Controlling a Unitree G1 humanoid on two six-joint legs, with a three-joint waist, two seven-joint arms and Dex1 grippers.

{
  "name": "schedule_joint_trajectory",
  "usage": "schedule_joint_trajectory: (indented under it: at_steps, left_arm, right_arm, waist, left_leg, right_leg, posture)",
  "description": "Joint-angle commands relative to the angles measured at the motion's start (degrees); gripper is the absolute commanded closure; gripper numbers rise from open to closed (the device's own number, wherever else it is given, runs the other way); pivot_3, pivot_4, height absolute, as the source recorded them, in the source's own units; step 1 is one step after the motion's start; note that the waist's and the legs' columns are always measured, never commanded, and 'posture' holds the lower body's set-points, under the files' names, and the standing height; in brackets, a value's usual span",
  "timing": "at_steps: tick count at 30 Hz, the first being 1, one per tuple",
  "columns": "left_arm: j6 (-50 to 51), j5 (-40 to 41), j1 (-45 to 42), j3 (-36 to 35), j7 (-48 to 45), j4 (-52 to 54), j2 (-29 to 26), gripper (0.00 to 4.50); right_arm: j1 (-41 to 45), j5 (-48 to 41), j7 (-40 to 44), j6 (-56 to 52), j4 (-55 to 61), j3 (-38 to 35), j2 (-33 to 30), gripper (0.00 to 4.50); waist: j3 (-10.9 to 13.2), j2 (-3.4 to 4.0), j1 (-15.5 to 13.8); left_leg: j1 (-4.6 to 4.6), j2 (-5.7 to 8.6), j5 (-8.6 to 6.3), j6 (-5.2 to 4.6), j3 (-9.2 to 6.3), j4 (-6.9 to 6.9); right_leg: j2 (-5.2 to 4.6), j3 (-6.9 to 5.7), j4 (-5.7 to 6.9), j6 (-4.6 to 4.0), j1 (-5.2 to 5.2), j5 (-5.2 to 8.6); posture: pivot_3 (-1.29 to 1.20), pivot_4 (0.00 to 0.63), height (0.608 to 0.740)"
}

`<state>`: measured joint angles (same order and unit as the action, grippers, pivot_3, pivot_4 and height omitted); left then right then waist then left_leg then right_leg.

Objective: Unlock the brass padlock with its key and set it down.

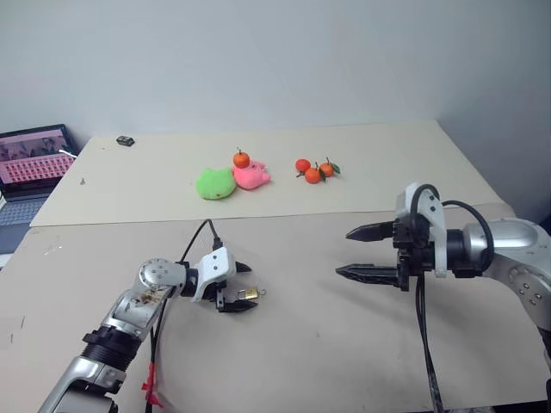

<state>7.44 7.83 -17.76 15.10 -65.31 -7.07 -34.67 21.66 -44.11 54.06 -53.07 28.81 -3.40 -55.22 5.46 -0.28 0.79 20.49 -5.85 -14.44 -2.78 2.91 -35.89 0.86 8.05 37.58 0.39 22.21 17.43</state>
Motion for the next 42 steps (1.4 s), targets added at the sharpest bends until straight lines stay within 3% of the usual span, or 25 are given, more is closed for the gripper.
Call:
schedule_joint_trajectory:
  at_steps: [1,3,5,14,20,26,30,42]
  left_arm:
    - [-1.7,-0.9,-0.7,0.5,0.0,0.7,0.4,0.01]
    - [-2.9,-2.4,-0.3,1.3,0.2,0.4,0.3,0.01]
    - [-3.4,-3.0,0.1,1.5,0.1,0.4,0.2,0.54]
    - [-6.4,-4.7,0.4,2.0,-0.2,-1.8,-1.2,3.66]
    - [-6.0,-4.6,-0.2,1.8,0.3,-2.2,-0.9,3.69]
    - [13.7,9.5,-7.7,-2.2,-3.0,6.3,3.0,3.69]
    - [20.3,13.8,-13.6,-2.2,-5.6,7.4,4.0,3.69]
    - [18.6,13.2,-24.1,2.0,-15.2,-3.6,7.2,3.69]
  right_arm:
    - [0.3,-1.1,-0.4,-0.2,1.7,-2.6,-0.8,0.00]
    - [0.2,-1.0,-0.5,-0.1,1.7,-2.5,-0.9,0.00]
    - [0.0,-0.9,-0.5,0.0,1.8,-2.5,-1.0,0.00]
    - [0.4,-0.4,-0.1,0.3,1.4,-2.1,-1.5,0.00]
    - [0.6,-0.4,0.1,0.5,1.3,-1.8,-1.7,0.00]
    - [2.3,2.8,1.5,2.9,1.3,1.6,-2.1,0.00]
    - [4.0,4.3,2.1,4.2,1.7,3.3,-1.5,0.00]
    - [4.6,19.7,-1.4,19.0,4.9,7.2,0.2,0.00]
  waist:
    - [0.0,-0.02,0.0]
    - [0.0,0.00,0.0]
    - [0.0,0.04,0.0]
    - [0.0,0.04,-0.1]
    - [-0.1,0.08,0.0]
    - [0.0,0.06,-0.3]
    - [0.0,0.08,0.0]
    - [-0.1,0.22,0.0]
  left_leg:
    - [0.00,0.00,0.00,0.00,0.00,0.00]
    - [0.00,0.00,0.00,0.00,0.00,0.01]
    - [0.00,0.00,0.00,0.00,0.00,0.01]
    - [-0.06,0.01,0.01,0.01,-0.01,-0.03]
    - [-0.11,0.01,0.01,0.01,-0.02,-0.01]
    - [-0.06,0.02,0.02,0.03,-0.05,-0.06]
    - [0.07,0.02,0.02,0.03,-0.07,-0.05]
    - [0.36,0.07,-0.08,-0.14,-0.11,-0.11]
  right_leg:
    - [0.00,0.00,0.01,0.00,0.00,0.00]
    - [0.00,0.00,0.01,0.00,0.00,0.00]
    - [0.00,0.00,0.01,0.00,-0.02,0.00]
    - [-0.01,0.00,0.04,0.05,-0.05,-0.02]
    - [0.02,0.01,0.08,0.05,-0.08,-0.02]
    - [0.03,0.00,0.08,0.08,0.05,-0.03]
    - [0.04,-0.01,-0.06,0.09,0.04,-0.02]
    - [0.06,0.00,-0.10,-0.12,0.06,0.09]
  posture:
    - [0.00,0.150,0.661]
    - [0.00,0.150,0.661]
    - [0.00,0.150,0.661]
    - [0.00,0.150,0.661]
    - [0.00,0.150,0.661]
    - [0.00,0.150,0.661]
    - [0.00,0.150,0.661]
    - [0.00,0.150,0.661]
